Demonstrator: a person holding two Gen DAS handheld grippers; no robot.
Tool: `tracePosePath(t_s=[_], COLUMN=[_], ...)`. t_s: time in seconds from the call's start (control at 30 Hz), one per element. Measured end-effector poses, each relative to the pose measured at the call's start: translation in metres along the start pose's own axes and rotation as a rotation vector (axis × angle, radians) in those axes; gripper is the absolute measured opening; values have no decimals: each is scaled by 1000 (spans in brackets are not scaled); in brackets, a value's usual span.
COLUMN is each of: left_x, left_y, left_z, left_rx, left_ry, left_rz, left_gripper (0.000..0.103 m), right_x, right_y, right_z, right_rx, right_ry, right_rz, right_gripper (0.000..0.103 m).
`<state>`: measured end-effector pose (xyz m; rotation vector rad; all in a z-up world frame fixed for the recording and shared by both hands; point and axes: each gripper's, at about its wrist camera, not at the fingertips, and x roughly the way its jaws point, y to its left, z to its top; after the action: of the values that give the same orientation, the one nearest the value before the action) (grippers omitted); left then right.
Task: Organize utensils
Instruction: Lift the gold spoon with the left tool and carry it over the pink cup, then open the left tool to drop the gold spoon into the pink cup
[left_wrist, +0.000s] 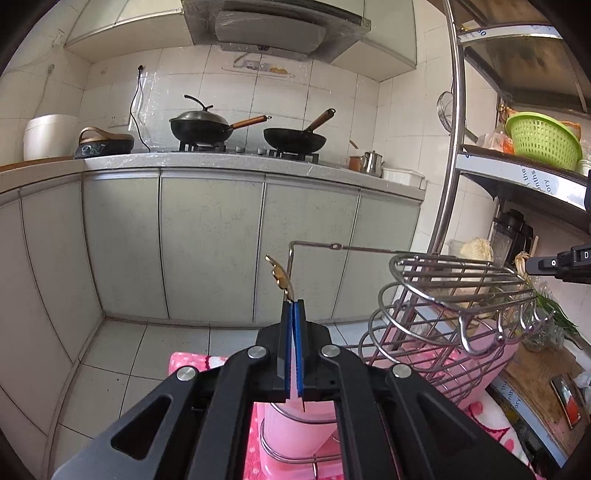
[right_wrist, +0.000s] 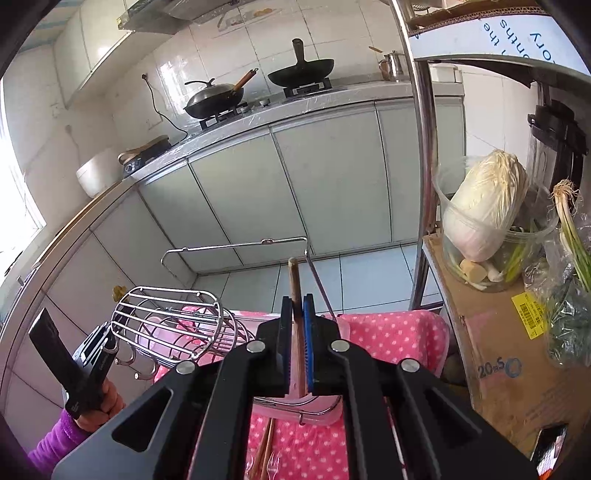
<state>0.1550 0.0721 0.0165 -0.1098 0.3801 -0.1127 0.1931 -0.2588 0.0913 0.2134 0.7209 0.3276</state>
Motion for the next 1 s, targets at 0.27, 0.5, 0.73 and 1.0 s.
tracePosePath(t_s=[0.27,0.5,0.73,1.0], left_x=[12,4,-24,-67], left_y=[10,21,31,23], left_z=[2,4,4,-11], left_rx=[-67,-131,-208,-224], left_ry=[124,146,160,199], left_rz=[-27,-21,-30,-56], left_gripper=[23,36,36,36], right_x=[12,4,-23,-52], right_y=[-13,-20,-19,-8], right_z=[-2,-9,-26,-76], right_rx=[48,47,40,41], right_ry=[64,66,37,13], right_rz=[-25,-32,-37,-14], right_gripper=[13,39,39,39])
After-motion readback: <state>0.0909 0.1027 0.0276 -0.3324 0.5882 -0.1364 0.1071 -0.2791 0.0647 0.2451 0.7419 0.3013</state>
